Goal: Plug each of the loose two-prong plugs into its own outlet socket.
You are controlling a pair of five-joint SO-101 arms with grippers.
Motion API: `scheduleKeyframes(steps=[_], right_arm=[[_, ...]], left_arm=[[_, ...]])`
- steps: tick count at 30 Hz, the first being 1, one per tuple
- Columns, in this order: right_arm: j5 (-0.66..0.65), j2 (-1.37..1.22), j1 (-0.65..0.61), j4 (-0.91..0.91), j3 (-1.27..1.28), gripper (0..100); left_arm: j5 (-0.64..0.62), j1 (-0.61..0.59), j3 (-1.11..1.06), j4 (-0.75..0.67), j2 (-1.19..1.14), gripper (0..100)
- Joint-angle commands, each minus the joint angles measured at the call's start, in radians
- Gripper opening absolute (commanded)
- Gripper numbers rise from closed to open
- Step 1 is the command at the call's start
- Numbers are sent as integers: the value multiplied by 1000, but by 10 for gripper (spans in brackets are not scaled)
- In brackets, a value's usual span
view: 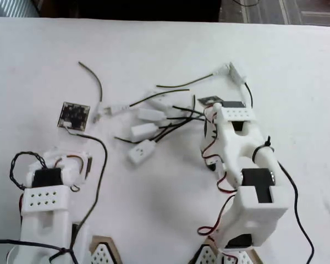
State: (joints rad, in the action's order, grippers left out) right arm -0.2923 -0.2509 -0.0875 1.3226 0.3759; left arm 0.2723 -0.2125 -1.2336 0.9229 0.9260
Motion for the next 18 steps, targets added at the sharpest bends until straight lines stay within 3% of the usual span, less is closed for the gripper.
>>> scheduleKeyframes(steps=[1,4,12,18], right_arm=[[11,4,-30,-5,-8,60],[5,5,-30,-5,-9,14],[3,7,-33,2,-58,20],[3,7,-87,137,-137,187]], left_arm=[[11,-2,5,-12,16,83],[11,-2,5,-12,16,83],[11,-2,5,-12,16,83],[11,-2,5,-12,16,83]])
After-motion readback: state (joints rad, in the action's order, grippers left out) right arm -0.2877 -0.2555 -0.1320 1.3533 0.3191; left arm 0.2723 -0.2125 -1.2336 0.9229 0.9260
